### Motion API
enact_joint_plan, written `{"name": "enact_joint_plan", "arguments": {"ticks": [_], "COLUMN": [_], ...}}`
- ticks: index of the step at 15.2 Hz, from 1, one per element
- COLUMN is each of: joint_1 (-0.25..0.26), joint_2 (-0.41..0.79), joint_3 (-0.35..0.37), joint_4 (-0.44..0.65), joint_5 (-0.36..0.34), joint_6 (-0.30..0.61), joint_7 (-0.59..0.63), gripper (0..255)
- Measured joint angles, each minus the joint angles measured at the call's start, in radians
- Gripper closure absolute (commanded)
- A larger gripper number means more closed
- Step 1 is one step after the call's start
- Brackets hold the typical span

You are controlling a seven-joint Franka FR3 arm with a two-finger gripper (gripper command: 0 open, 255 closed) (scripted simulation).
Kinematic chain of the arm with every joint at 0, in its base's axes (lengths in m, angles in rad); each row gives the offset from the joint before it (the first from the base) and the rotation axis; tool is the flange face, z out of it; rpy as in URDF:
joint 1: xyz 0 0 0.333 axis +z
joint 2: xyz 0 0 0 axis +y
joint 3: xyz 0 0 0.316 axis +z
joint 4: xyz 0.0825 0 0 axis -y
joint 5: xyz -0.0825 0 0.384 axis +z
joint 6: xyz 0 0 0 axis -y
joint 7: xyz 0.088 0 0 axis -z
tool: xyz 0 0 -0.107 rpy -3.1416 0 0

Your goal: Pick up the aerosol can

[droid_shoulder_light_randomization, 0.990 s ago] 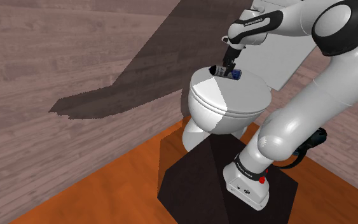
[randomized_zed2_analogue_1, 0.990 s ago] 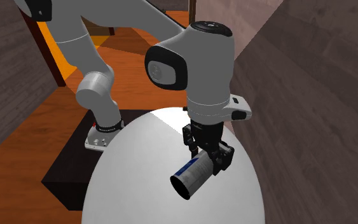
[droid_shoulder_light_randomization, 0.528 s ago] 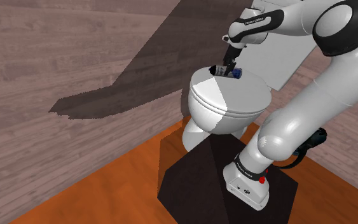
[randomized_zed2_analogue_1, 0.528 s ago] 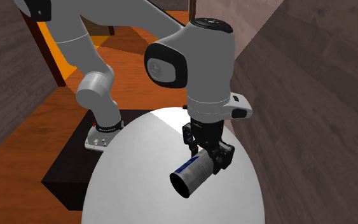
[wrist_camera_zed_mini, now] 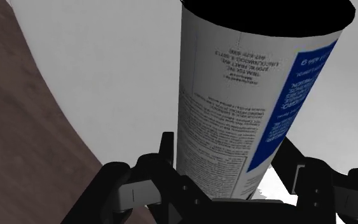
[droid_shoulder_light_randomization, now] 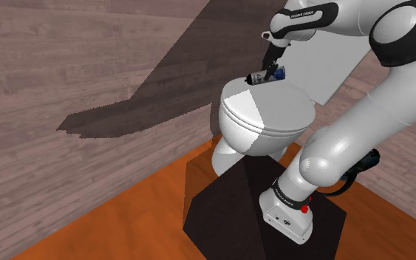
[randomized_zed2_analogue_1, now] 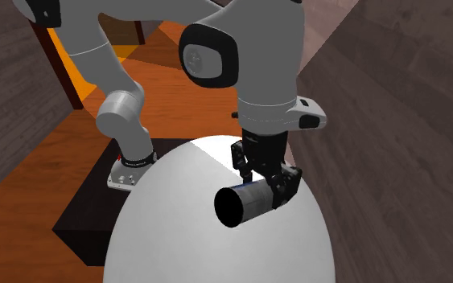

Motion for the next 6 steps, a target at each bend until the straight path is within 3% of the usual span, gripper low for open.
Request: {"name": "enact_joint_plan", "arguments": {"ticks": [6], "joint_1": [0.002], "joint_2": [-0.018], "joint_3": [0.013], "joint_4": [0.062], "joint_5": [-0.005], "joint_6": [-0.077], "joint_7": [0.003], "gripper": [255]}}
